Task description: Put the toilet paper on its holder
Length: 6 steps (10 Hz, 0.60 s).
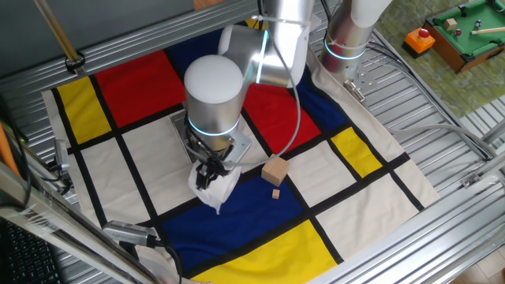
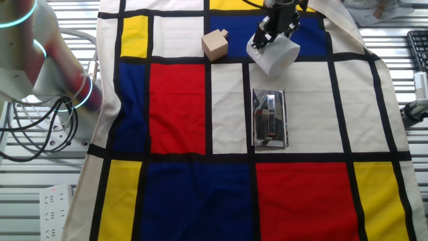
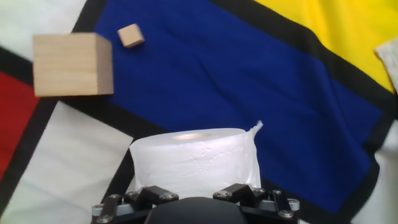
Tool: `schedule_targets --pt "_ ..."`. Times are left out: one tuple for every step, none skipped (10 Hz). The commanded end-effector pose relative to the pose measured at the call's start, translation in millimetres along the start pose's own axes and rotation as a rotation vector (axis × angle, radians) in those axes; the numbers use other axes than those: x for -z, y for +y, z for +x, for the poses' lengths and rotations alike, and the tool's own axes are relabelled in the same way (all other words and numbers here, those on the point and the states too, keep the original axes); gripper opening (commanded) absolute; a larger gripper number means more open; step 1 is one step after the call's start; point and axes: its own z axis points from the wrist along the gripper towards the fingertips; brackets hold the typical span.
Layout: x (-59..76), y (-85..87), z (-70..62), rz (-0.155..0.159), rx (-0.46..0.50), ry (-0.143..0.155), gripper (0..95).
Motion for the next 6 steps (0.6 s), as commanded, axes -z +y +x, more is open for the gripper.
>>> schedule_targets --pt "6.1 2.8 1.2 0.001 -0.082 0.006 0.0" --pt "8.0 5.1 4.0 -0.002 -0.122 0.007 0.0" --pt "8.7 5.9 5.1 -0.003 -0.14 0.008 0.0" --pt "8.7 5.9 5.1 -0.008 -0.15 0.008 0.0" --pt "8.9 6.1 5.3 -0.02 -0.161 0.003 0.0" --pt "9.3 6.6 5.7 -0.037 -0.172 0.003 0.0"
